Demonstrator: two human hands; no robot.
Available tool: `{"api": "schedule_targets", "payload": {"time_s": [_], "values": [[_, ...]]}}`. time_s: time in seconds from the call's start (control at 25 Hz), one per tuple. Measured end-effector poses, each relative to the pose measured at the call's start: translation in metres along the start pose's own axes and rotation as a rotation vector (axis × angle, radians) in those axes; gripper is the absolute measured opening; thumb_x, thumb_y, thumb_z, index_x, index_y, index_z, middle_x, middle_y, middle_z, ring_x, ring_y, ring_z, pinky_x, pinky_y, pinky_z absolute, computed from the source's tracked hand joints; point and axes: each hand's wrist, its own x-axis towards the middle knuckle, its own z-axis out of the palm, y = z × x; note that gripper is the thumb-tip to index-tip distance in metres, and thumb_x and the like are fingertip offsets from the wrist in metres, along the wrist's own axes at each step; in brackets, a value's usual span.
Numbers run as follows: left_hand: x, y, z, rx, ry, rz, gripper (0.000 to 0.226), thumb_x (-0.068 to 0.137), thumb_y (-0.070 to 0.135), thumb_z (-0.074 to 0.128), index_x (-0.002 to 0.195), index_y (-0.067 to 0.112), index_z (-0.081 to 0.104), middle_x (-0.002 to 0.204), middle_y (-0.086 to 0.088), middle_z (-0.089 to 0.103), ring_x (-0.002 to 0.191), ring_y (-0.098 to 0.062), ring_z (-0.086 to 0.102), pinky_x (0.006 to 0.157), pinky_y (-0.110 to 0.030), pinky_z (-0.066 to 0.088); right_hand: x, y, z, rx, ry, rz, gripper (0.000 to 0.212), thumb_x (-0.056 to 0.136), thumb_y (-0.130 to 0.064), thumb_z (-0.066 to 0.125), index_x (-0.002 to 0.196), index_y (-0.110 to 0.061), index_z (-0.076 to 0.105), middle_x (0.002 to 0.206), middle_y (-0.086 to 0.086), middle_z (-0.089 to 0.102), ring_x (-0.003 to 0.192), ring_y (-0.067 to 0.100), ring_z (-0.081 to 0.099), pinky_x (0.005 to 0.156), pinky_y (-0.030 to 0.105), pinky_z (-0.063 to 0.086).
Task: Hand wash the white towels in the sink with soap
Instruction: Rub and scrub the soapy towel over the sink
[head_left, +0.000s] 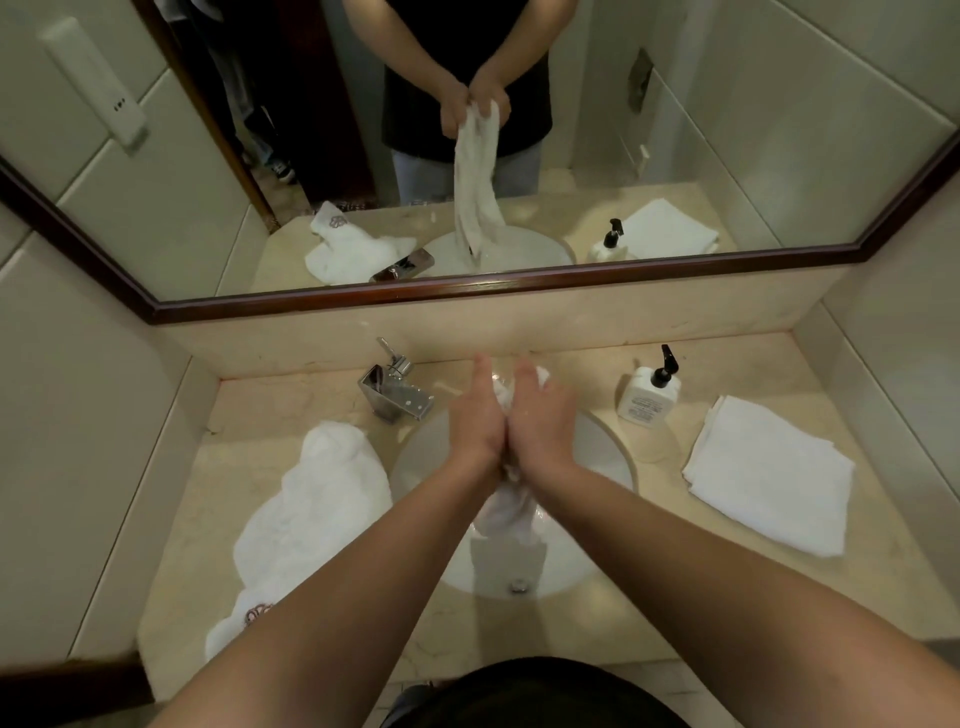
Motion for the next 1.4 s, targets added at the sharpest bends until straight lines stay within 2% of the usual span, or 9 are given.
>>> {"api": "schedule_targets", "payload": {"time_s": [0.2,0.28,0.4,0.6,0.76,0.92,1.04,1.24,1.4], "values": [[0.006,0.018,0.002,-0.123,0.066,-0.003,0.068,0.098,0.061,0.043,0.044,0.020,0.046,0.049,0.005,0.053,0.054,-0.017,0.049,0.069,-0.034,0.043,-0.014,0.002,0.001,-0.057,-0.086,-0.088,0.047,0.101,-0.034,0.049,0.058,-0.016,0.057,0.055,-0.004,0.059,0.052,0.009,0.056,0.049,0.021,0.041],[0.007,0.010,0.002,-0.170,0.048,-0.045,0.061,0.097,0.062,0.045,0.057,0.017,0.055,0.060,0.000,0.063,0.064,-0.019,0.059,0.071,-0.033,0.049,-0.015,0.003,-0.004,-0.068,-0.143,-0.104,0.048,0.100,-0.034,0.050,0.057,-0.015,0.056,0.054,-0.003,0.058,0.049,0.009,0.054,0.050,0.026,0.042],[-0.001,-0.005,0.013,-0.119,-0.059,-0.015,0.072,0.075,0.080,0.049,0.079,0.011,0.067,0.087,-0.011,0.073,0.087,-0.023,0.069,0.091,-0.044,0.054,0.022,-0.018,-0.007,0.000,0.036,-0.018,0.047,0.101,-0.037,0.049,0.060,-0.015,0.053,0.061,0.001,0.059,0.057,0.013,0.056,0.062,0.034,0.047],[0.017,0.010,0.003,-0.192,0.059,-0.060,0.061,0.095,0.066,0.044,0.077,0.011,0.063,0.076,-0.008,0.068,0.080,-0.025,0.066,0.085,-0.041,0.054,-0.010,0.001,-0.002,-0.065,-0.176,-0.117,0.044,0.100,-0.037,0.050,0.067,-0.012,0.064,0.063,0.001,0.066,0.058,0.010,0.063,0.053,0.025,0.046],[0.002,0.009,0.014,-0.001,-0.062,-0.037,0.072,0.087,0.074,0.042,0.086,0.009,0.072,0.091,-0.010,0.075,0.096,-0.027,0.070,0.096,-0.047,0.053,0.028,-0.017,-0.004,0.001,0.038,0.002,0.044,0.100,-0.035,0.051,0.061,-0.015,0.055,0.063,0.003,0.061,0.066,0.022,0.061,0.064,0.033,0.045],[0.007,0.021,0.011,-0.052,0.037,0.021,0.064,0.100,0.059,0.039,0.066,0.012,0.066,0.064,0.002,0.071,0.075,-0.018,0.069,0.079,-0.035,0.054,0.000,0.005,-0.002,-0.067,-0.152,-0.098,0.043,0.100,-0.038,0.049,0.064,-0.019,0.062,0.065,-0.001,0.067,0.063,0.012,0.066,0.057,0.030,0.052],[0.003,0.002,0.019,0.064,-0.015,0.109,0.062,0.102,0.057,0.037,0.059,0.016,0.055,0.054,0.011,0.064,0.062,-0.005,0.065,0.073,-0.031,0.049,0.030,-0.004,-0.008,-0.057,-0.023,-0.023,0.045,0.099,-0.038,0.049,0.059,-0.017,0.056,0.061,0.000,0.061,0.061,0.017,0.059,0.064,0.038,0.049],[0.012,0.009,0.017,-0.063,0.064,0.017,0.067,0.100,0.061,0.040,0.052,0.016,0.055,0.058,-0.003,0.063,0.063,-0.020,0.062,0.071,-0.035,0.052,-0.001,0.009,-0.009,-0.045,-0.146,-0.072,0.047,0.101,-0.037,0.048,0.061,-0.016,0.060,0.059,-0.004,0.063,0.057,0.009,0.062,0.055,0.028,0.048],[0.004,0.001,0.030,0.114,-0.130,0.092,0.070,0.097,0.067,0.036,0.054,0.016,0.058,0.064,-0.003,0.065,0.068,-0.017,0.063,0.072,-0.033,0.049,0.036,-0.015,-0.021,0.026,0.058,0.045,0.047,0.102,-0.038,0.044,0.061,-0.017,0.053,0.064,0.001,0.059,0.065,0.020,0.057,0.064,0.032,0.043]]}}
